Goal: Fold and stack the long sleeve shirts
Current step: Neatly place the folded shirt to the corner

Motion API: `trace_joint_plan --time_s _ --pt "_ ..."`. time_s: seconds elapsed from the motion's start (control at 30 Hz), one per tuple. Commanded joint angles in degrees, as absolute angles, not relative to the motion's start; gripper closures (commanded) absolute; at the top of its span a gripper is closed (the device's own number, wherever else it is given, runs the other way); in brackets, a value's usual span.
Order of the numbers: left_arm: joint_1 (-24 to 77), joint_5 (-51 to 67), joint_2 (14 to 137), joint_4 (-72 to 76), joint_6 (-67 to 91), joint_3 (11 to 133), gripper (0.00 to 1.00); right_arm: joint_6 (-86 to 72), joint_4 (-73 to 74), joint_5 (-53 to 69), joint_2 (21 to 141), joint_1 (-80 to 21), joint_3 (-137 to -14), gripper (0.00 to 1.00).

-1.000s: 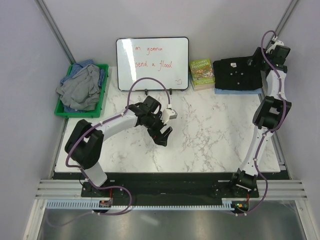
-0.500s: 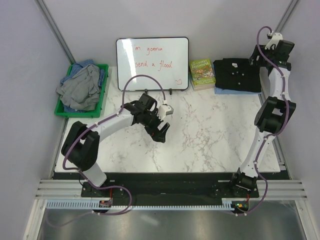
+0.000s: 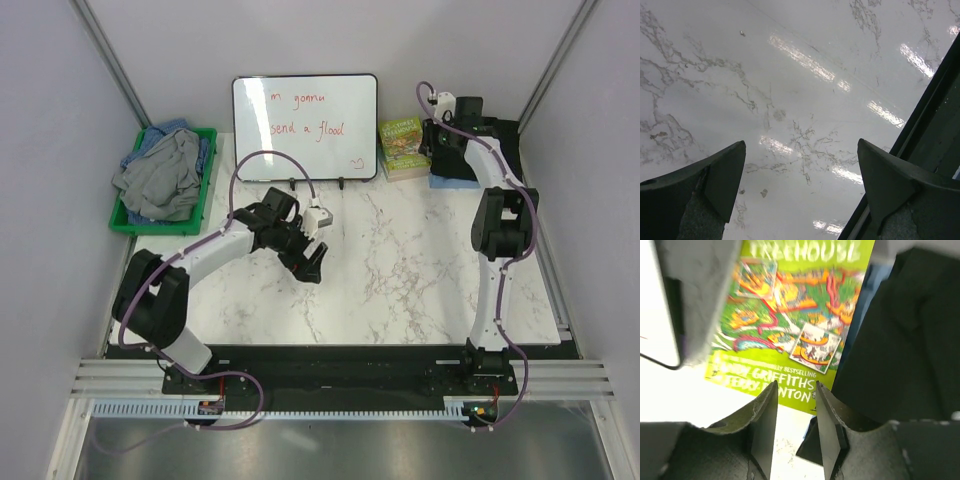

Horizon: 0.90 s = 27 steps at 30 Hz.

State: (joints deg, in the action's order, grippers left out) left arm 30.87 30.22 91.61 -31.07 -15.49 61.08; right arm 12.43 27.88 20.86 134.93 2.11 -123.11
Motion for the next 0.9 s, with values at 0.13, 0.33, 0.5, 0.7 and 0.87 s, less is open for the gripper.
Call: trace_joint_plan --time_s 0.13,0.33,0.5,0.7,0.87 --pt "29.8 31.4 87.8 -29.6 -13.6 58.4 0.01 14.8 28.9 14.5 137.1 4.0 -118.9 0.57" --pt "29.8 31.2 87.6 -29.7 -13.9 58.4 0.01 14.7 29.9 17.0 133.7 4.3 -114.1 0.58" --pt "29.7 31.0 87.9 -29.8 -14.3 58.7 0.01 14.9 32.3 18.5 130.3 4.6 -110.4 0.63" --pt "29.6 30.9 87.9 -30.2 -14.9 59.9 0.01 16.3 34.6 18.1 128.4 6.3 -109.2 0.62" --pt "29.1 31.4 87.5 -30.5 -13.6 61.1 0.01 15.8 34.6 26.1 123.5 7.0 -110.4 0.34"
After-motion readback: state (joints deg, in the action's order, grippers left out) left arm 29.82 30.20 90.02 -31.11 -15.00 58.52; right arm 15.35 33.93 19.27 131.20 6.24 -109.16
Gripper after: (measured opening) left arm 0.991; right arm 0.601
